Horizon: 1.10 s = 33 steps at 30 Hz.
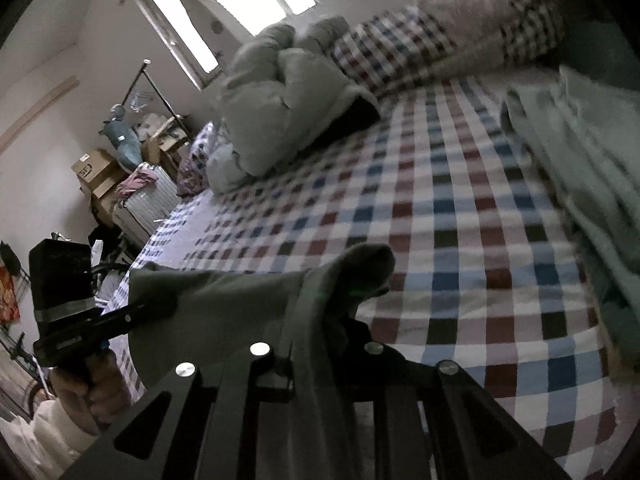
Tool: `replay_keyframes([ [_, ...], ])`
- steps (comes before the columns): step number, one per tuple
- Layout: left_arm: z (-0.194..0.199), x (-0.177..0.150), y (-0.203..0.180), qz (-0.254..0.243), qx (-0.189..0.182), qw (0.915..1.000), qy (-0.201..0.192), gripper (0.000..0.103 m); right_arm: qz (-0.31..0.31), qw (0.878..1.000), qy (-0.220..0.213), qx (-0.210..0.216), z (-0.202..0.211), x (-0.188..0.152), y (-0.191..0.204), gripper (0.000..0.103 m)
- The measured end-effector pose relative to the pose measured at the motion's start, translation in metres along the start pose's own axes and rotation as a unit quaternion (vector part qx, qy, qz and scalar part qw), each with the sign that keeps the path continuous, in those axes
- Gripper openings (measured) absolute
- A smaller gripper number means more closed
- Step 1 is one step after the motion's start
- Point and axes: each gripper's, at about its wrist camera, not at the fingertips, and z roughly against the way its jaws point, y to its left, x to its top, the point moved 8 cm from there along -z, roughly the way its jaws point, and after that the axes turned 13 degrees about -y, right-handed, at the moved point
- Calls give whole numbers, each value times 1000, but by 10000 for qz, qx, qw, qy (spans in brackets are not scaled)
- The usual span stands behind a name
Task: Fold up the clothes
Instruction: 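Lift the folded T-shirt with both tools and carry it toward the headboard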
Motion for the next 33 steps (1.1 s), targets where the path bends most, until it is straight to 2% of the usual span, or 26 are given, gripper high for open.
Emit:
replay_keyframes([
  [6,48,7,-51,-528,93,9977,-425,34,624,9959,-611,-242,59,12,39,14],
  [10,85,4,-77,-647,147,9963,-552,34,815,9923,-869,-335,98,11,67,13],
  [19,155,7,-134,-790,0,9938,-785,34,1337,9793,-1394,-610,193,1,129,13],
  [26,188,25,-184,-903,-298,9909,-954,33,1492,9707,-1761,-671,259,13,159,13],
  [33,193,51,-241,-1076,-674,9857,-1109,33,1596,9597,-2149,-853,321,42,169,13],
])
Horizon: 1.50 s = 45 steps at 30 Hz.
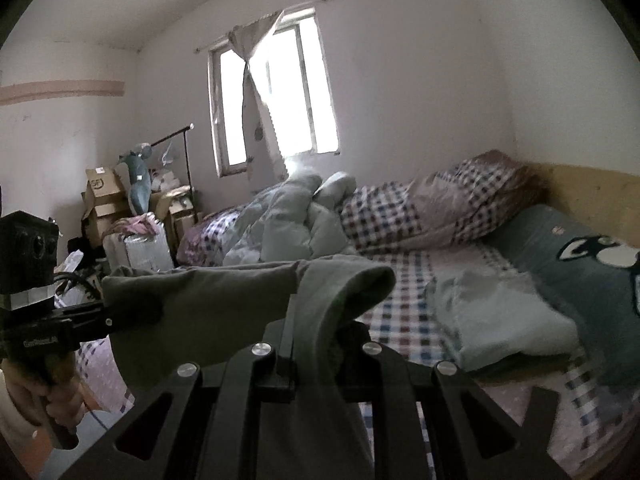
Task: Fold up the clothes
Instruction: 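Lift the folded T-shirt with both tools and carry it toward the headboard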
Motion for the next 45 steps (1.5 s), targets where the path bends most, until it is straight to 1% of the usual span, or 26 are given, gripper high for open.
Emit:
replay_keyframes([
  [6,-32,22,-38,-1,-371,9993,-45,33,79,9991,-309,-281,26,41,-33,13],
  [8,-50,27,-49,99,-531,9985,19,33,99,9986,-351,-388,30,51,-45,13],
  [11,-78,38,-66,258,-879,9957,150,33,157,9974,-403,-583,34,68,-71,13],
  [15,-119,60,-88,288,-1169,9925,220,33,147,9958,-541,-726,37,93,-109,13],
  [19,-156,79,-102,264,-1352,9901,284,33,200,9937,-683,-862,32,118,-144,13],
  [25,-229,99,-101,335,-1488,9871,485,33,125,9915,-806,-1013,9,143,-204,13],
  [29,-273,101,-95,413,-1523,9857,589,33,166,9904,-770,-1133,-17,152,-241,12],
  [35,-331,94,-69,678,-1462,9845,693,33,240,9895,-614,-1286,-63,155,-285,12],
  [41,-377,79,-27,956,-1306,9835,804,33,225,9901,-431,-1317,-117,147,-319,13],
  [45,-418,58,9,1072,-1138,9824,1022,33,225,9901,-281,-1360,-155,131,-338,13],
])
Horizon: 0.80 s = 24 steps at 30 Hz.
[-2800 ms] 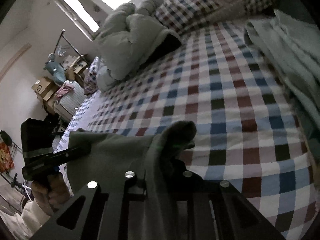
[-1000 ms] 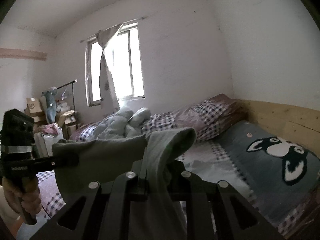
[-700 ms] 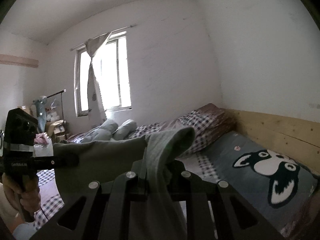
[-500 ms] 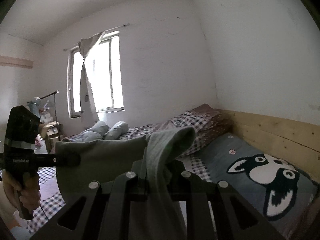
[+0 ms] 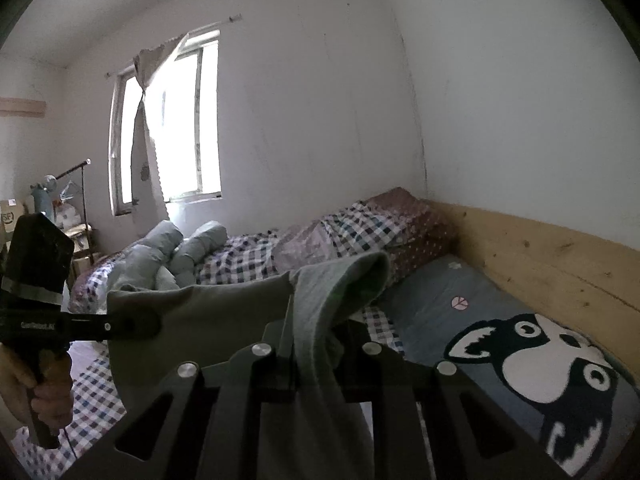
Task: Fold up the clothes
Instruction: 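Lift the folded T-shirt with both tools and carry it toward the headboard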
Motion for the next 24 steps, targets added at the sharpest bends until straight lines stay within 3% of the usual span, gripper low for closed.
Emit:
replay_keyframes([
  [10,-99,-39,133,320,673,9958,539,33,-144,9949,995,-125,-126,-98,-36,13],
  [16,-148,-80,217,460,1330,9853,971,35,-65,9853,1701,-124,-196,-164,-50,13],
  [20,-164,-103,238,413,1409,9829,1112,37,-49,9772,2114,-183,-227,-209,-54,13],
  [24,-169,-108,244,219,1387,9850,1001,50,-16,9711,2363,-320,-241,-242,-65,13],
])
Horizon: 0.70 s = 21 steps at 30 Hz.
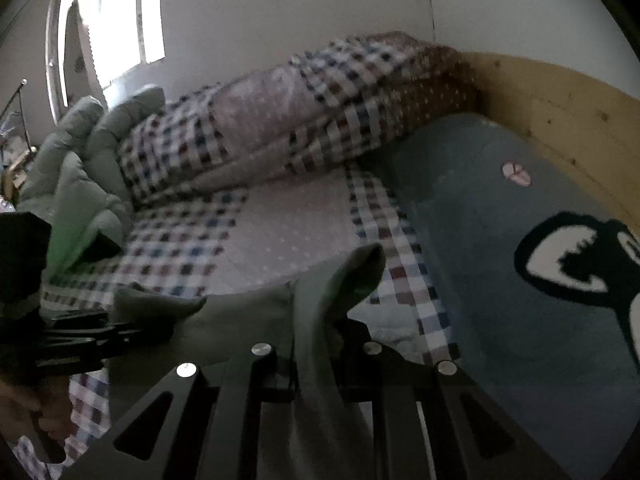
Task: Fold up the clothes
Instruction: 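Lift the folded T-shirt with both tools and carry it toward the headboard, then lower the T-shirt onto the bed by the pillow and open both tools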
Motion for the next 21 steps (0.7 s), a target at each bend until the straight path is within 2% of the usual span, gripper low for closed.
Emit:
replay_keyframes([
  [1,0,2,0,-19,22,10000,-53,55,-84,10000,23,-33,-3,-3,-4,14],
  [4,3,5,5,-172,220,9995,-158,62,-334,9993,93,-131,-11,-13,-17,20],
  [6,5,8,7,-275,342,9989,-167,68,-477,9983,117,-317,-12,-16,-27,33],
  [8,11,11,8,-461,448,9977,-199,69,-515,9970,6,-579,-6,-12,-36,50],
  [12,32,21,20,-659,851,9937,-309,77,-251,9918,-251,-1226,13,3,-48,63],
  [13,37,24,25,-635,969,9926,-354,77,-122,9905,-285,-1342,19,5,-47,70],
  [15,54,35,38,-554,1257,9893,-495,77,134,9868,-351,-1574,32,10,-46,71],
  [17,74,44,49,-408,1396,9876,-597,77,251,9851,-391,-1656,47,13,-41,74],
  [21,136,52,54,-385,1415,9849,-918,79,201,9884,-603,-1380,96,20,-17,76],
])
